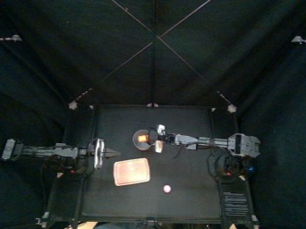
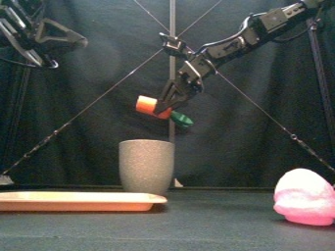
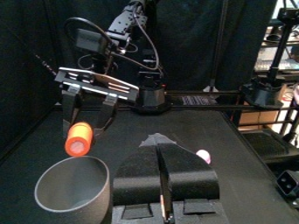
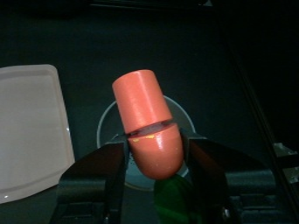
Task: Pick the carrot then place it in the grey bowl
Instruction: Drop carrot in the grey bowl and return to neutral
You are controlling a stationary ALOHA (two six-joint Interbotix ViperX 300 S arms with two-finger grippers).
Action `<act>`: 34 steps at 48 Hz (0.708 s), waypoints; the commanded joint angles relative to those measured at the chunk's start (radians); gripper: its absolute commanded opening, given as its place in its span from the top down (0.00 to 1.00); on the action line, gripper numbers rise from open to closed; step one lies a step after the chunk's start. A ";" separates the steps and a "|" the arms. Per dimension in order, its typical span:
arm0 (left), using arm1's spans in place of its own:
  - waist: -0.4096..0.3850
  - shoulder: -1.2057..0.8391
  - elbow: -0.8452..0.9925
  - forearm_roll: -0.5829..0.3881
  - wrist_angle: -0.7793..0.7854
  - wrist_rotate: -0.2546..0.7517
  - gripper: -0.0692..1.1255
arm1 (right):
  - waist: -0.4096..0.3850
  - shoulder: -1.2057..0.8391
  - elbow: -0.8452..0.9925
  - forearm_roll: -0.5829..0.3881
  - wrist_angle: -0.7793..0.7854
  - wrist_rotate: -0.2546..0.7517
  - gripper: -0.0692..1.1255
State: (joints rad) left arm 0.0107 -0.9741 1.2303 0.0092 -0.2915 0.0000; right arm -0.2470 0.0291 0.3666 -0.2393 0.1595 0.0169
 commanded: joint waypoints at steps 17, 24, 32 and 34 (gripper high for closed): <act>-0.002 0.000 -0.014 0.003 0.000 0.002 0.96 | -0.011 -0.009 -0.060 0.020 -0.015 0.003 0.15; 0.000 0.002 -0.014 0.003 0.000 0.002 0.96 | -0.012 -0.127 -0.008 0.028 -0.018 0.005 0.15; -0.002 0.000 -0.009 0.005 0.000 0.002 0.96 | 0.000 -0.313 0.133 0.048 -0.081 0.006 0.15; -0.002 0.000 -0.009 0.005 0.000 0.002 0.96 | 0.009 -0.362 0.172 0.058 -0.104 0.006 0.15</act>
State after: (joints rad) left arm 0.0107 -0.9756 1.2349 0.0107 -0.2869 0.0000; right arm -0.2485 -0.2209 0.4939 -0.1948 0.0951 0.0199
